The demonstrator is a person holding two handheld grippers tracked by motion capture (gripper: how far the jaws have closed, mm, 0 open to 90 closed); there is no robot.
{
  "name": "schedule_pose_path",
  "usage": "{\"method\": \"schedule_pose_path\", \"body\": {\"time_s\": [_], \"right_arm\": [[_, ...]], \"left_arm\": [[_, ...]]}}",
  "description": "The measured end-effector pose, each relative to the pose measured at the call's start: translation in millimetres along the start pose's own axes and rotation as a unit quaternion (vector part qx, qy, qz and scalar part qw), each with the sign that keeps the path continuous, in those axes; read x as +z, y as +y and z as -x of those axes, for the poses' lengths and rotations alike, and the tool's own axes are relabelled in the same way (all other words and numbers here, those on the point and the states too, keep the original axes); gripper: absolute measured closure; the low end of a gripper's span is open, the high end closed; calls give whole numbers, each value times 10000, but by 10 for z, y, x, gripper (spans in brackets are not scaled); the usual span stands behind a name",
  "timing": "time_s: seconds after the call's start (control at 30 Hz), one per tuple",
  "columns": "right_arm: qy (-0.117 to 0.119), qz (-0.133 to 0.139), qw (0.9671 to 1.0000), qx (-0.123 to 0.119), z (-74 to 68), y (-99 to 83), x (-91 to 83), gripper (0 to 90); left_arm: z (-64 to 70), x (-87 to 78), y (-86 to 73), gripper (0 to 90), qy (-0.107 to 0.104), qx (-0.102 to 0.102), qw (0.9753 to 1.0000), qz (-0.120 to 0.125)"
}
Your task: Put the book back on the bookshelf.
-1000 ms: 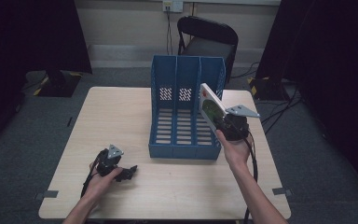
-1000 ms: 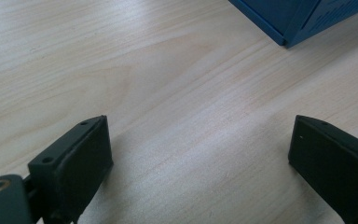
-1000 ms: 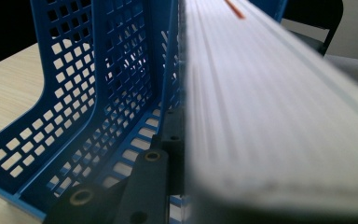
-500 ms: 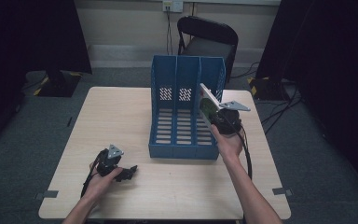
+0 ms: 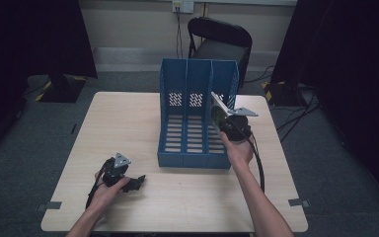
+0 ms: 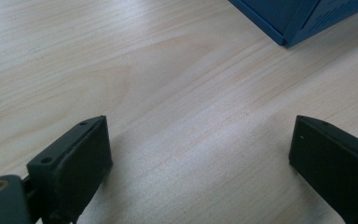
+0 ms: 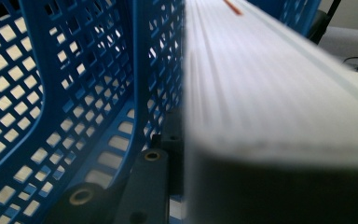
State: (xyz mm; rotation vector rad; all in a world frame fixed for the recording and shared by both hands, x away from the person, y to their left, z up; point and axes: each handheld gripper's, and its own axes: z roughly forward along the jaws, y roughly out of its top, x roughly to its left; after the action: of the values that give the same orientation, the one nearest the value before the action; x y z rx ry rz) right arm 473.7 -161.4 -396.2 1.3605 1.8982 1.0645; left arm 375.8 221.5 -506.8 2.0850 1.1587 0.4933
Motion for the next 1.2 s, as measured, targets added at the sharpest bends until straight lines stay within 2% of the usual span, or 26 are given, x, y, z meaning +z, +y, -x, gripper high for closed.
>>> {"method": "schedule_pose_path", "body": {"time_s": [0.27, 0.53, 0.63, 0.77, 0.87, 0.97, 1.03, 1.13, 1.2], "right_arm": [[79, -163, 9998, 15, 28, -91, 73, 761], [61, -347, 9994, -45, 12, -160, 132, 754], [37, -326, 9995, -35, 4, -163, 130, 747], [25, -299, 9994, -144, -29, -160, 103, 732], [138, -177, 9997, -94, -41, -182, 48, 697], [173, -160, 9997, -107, -58, -180, 10, 718], [165, -212, 9994, -221, -92, -185, -23, 721], [219, -345, 9991, -118, -88, -182, -45, 717], [229, -343, 9991, -125, -79, -181, -51, 716]], "left_arm": [[1, 1, 1, 50, -5, 5, 10000, -2], [2, 1, 0, 50, -6, 6, 10000, 3], [2, 0, 1, 50, -5, 5, 10000, -1], [2, 1, 1, 50, -3, 5, 10000, -1], [2, 1, 1, 50, -5, 4, 10000, 2], [5, 3, 1, 44, -2, 5, 10000, 0], [10, 5, 2, 42, -27, 28, 10000, -6], [11, 5, 3, 41, -28, 36, 10000, -13], [12, 5, 3, 41, -29, 29, 10000, -8]]}}
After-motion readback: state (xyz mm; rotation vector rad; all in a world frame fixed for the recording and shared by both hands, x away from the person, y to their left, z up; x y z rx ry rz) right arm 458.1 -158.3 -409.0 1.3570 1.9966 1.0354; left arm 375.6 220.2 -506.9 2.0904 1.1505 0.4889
